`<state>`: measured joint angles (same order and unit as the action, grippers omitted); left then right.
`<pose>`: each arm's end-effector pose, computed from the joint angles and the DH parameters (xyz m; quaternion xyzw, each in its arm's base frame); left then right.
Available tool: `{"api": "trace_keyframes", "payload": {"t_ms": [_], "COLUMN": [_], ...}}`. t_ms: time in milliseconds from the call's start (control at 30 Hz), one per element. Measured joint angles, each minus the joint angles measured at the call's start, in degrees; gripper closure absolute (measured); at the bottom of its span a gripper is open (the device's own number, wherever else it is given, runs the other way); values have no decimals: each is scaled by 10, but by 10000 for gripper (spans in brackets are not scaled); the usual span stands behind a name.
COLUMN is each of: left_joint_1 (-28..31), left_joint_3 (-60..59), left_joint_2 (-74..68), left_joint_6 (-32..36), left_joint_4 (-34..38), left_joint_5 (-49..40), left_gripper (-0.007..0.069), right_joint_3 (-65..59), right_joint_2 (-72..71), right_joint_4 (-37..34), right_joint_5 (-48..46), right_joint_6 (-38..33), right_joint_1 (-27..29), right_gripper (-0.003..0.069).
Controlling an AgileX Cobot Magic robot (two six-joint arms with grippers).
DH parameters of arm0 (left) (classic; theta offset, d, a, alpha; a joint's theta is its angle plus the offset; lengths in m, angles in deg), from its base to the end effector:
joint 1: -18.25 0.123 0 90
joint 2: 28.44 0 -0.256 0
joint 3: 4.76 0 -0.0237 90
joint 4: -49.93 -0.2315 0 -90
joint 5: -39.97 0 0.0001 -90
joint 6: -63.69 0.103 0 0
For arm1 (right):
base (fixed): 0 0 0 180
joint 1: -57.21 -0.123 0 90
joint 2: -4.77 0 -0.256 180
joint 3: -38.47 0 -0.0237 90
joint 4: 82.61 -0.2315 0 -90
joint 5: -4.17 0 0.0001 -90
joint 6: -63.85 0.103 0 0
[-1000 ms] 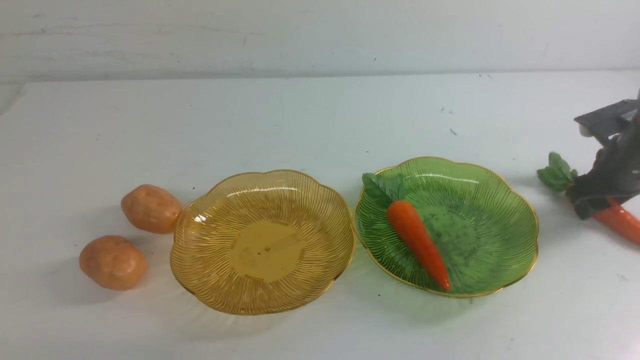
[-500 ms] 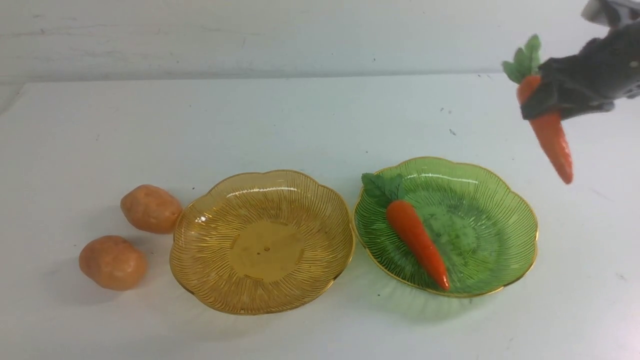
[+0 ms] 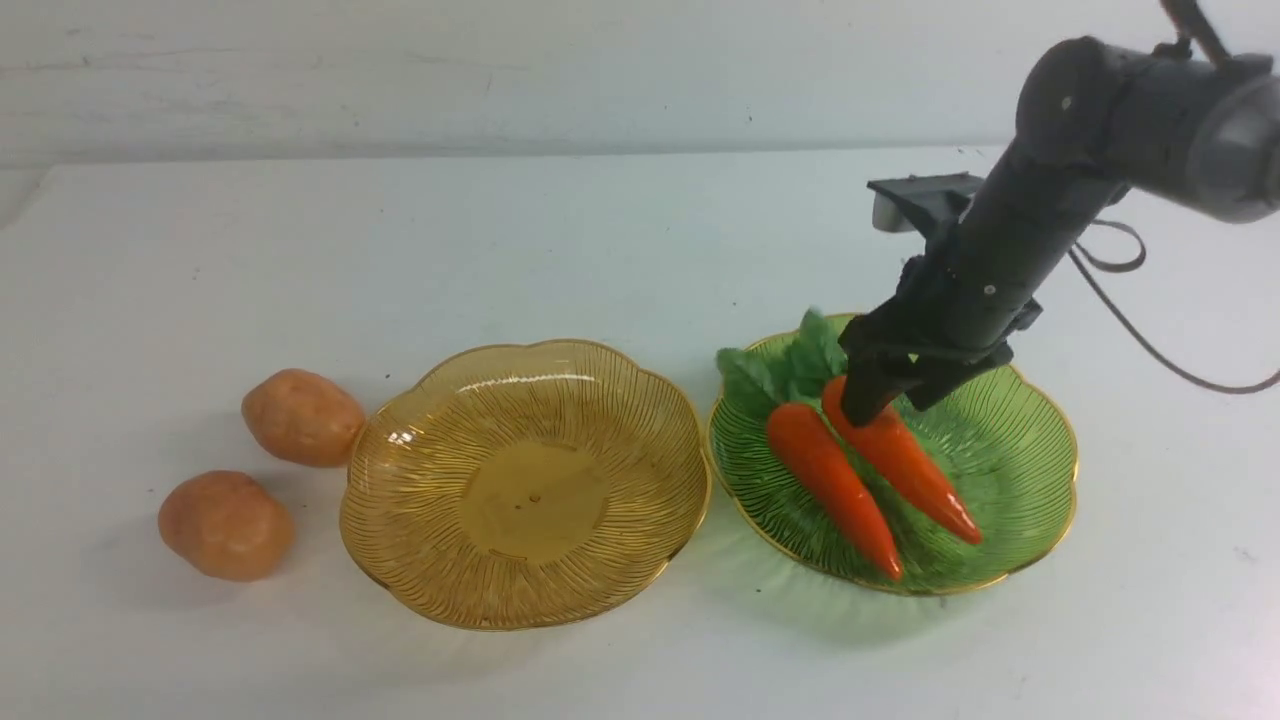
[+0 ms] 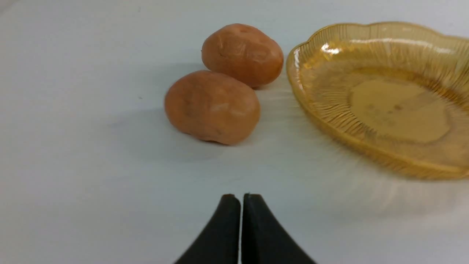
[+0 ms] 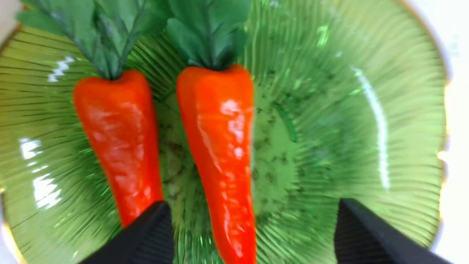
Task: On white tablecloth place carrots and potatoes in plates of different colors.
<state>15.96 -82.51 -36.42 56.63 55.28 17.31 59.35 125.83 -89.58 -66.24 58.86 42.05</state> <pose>0.0731 -0.0066 0.1670 -0.0581 0.8084 -0.0873 0.5792 0.3647 0.1110 0.2238 -0.1587 0.9822 0.0658 0.0763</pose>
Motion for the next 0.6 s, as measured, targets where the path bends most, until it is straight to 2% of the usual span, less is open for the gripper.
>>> {"api": "trace_keyframes", "payload": {"t_ms": [67, 167, 200, 233, 300, 400, 500, 600], "left_joint_1": [0, 0, 0, 0, 0, 0, 0, 0], "left_joint_3": [-1, -1, -1, -2, -2, -1, 66, 199], "left_joint_2": [0, 0, 0, 0, 0, 0, -6, -111], "left_joint_6": [-63, -175, -190, -199, -209, -178, -76, 49], "left_joint_4": [88, 262, 306, 330, 387, 416, 418, 411], "left_joint_5": [10, 16, 21, 24, 41, 84, 109, 85], "left_gripper": [627, 627, 627, 627, 627, 627, 627, 627], "right_joint_3": [-24, -98, -135, -170, -241, -344, -429, -470], "right_joint_2": [-62, -198, -248, -290, -364, -468, -561, -610], "right_joint_4": [1, 1, 1, 1, 1, 1, 1, 1], "right_joint_5": [0, -1, -2, -4, -2, 51, 111, 120], "right_joint_6": [3, 4, 4, 5, 5, 5, 5, 2], "right_joint_1": [0, 0, 0, 0, 0, 0, 0, 0], "right_gripper": [274, 508, 587, 634, 662, 672, 674, 674]}}
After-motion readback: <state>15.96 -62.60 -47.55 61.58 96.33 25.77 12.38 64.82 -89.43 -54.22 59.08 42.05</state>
